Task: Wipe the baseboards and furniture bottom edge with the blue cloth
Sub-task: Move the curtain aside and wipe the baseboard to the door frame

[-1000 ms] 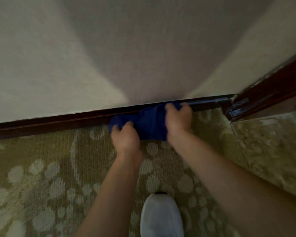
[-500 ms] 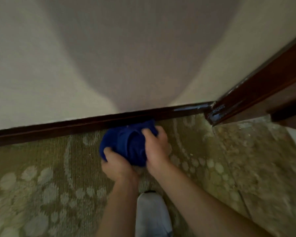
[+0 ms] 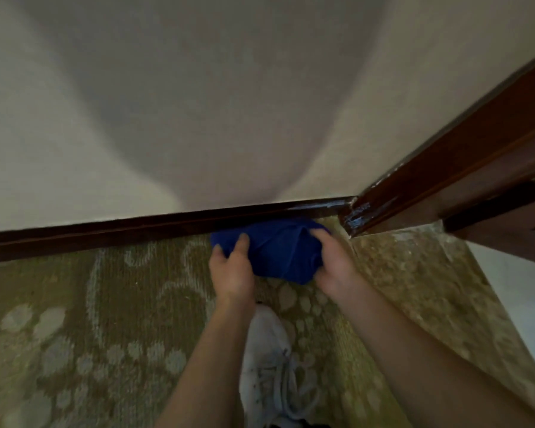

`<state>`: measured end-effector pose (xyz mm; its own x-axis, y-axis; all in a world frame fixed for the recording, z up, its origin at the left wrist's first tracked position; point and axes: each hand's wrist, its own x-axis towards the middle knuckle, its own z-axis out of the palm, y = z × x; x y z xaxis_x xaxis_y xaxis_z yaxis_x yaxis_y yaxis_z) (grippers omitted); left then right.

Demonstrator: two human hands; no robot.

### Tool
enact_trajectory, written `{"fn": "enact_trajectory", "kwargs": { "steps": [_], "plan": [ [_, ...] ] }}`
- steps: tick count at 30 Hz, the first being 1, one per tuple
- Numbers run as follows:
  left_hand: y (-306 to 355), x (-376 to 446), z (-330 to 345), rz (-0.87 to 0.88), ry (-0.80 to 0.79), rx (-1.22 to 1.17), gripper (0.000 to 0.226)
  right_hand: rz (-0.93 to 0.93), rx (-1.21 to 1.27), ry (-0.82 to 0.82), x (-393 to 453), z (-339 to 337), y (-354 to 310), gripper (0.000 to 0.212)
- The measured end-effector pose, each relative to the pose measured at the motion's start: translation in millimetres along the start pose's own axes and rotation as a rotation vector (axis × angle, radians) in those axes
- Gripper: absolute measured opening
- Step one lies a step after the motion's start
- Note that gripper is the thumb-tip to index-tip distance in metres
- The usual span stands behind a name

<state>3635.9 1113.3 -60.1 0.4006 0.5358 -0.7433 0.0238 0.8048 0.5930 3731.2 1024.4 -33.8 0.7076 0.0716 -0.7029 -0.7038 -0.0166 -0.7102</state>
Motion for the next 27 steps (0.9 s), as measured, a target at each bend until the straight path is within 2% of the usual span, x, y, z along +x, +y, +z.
{"fn": "enact_trajectory", "kwargs": {
  "steps": [2,6,8,10,13,15,17,21,23,27],
  "plan": [
    [-1,17,-4,0.044,0.012,0.01,0.059,-0.033,0.005,-0.034,16,13,14,0.028],
    [-4,33,11,0.088,-0.013,0.089,0.067,-0.061,-0.042,-0.042,34,21,14,0.01],
    [-11,33,26,0.047,-0.035,0.095,0.066,-0.113,-0.073,0.041,49,12,0,0.007],
    [-12,33,44,-0.041,-0.087,0.068,0.073,-0.162,-0.068,0.172,63,0,-21,0.015],
    [-11,33,57,-0.099,-0.136,0.031,0.058,-0.207,-0.051,0.358,74,4,-39,0.022],
    [-8,28,54,-0.074,-0.048,0.007,0.043,-0.264,-0.115,0.425,69,25,-37,0.027],
    [-7,27,42,-0.029,0.083,-0.028,0.037,-0.285,-0.173,0.42,57,46,-22,0.031],
    [-13,33,33,0.039,0.257,-0.014,0.035,-0.284,-0.285,0.216,41,51,2,0.024],
    [-17,31,40,0.04,0.207,0.02,0.035,-0.279,-0.338,0.196,53,40,-7,0.025],
    [-18,24,53,-0.032,0.004,0.03,0.043,-0.225,-0.302,0.339,83,18,-35,0.029]
  ]
}}
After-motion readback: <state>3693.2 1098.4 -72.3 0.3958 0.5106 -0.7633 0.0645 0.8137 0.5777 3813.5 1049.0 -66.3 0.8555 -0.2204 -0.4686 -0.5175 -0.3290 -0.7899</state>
